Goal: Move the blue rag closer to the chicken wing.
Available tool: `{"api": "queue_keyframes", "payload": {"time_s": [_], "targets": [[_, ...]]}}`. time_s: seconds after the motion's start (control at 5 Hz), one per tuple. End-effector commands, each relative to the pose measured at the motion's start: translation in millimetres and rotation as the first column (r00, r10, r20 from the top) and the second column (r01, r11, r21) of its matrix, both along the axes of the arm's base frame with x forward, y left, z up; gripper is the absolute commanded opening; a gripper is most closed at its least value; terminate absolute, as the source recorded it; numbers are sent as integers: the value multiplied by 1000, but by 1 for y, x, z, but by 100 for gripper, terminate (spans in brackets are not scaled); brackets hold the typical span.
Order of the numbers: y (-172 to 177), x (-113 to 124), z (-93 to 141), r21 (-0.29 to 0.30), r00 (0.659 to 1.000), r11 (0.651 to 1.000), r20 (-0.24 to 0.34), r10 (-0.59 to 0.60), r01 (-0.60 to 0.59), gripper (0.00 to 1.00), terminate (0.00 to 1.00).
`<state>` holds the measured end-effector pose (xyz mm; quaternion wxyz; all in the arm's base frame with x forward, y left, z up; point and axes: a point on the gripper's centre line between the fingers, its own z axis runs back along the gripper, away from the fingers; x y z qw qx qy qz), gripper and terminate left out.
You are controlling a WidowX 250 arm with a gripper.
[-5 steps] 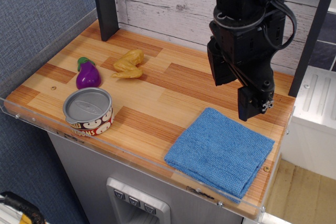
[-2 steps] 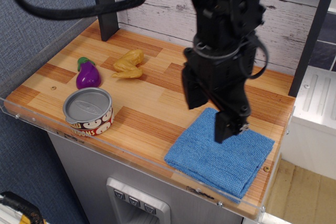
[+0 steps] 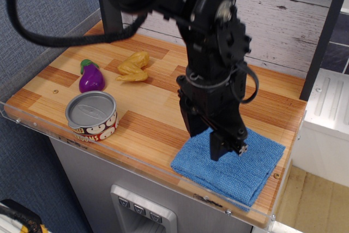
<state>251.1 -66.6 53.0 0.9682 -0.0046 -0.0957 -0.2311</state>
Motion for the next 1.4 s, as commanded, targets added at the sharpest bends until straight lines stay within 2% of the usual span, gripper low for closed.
{"api": "queue_keyframes", "payload": {"time_s": [0.0, 0.2, 0.6, 1.2], "targets": [[-13, 12, -12, -15, 998, 1000, 65, -24, 25, 0, 0], [-21, 17, -25, -51, 997, 998, 73, -30, 34, 0, 0], [-15, 25, -41, -51, 998, 998, 61, 31, -28, 0, 0], [14, 54, -53, 10, 994, 997, 78, 80, -81, 0, 0]]}}
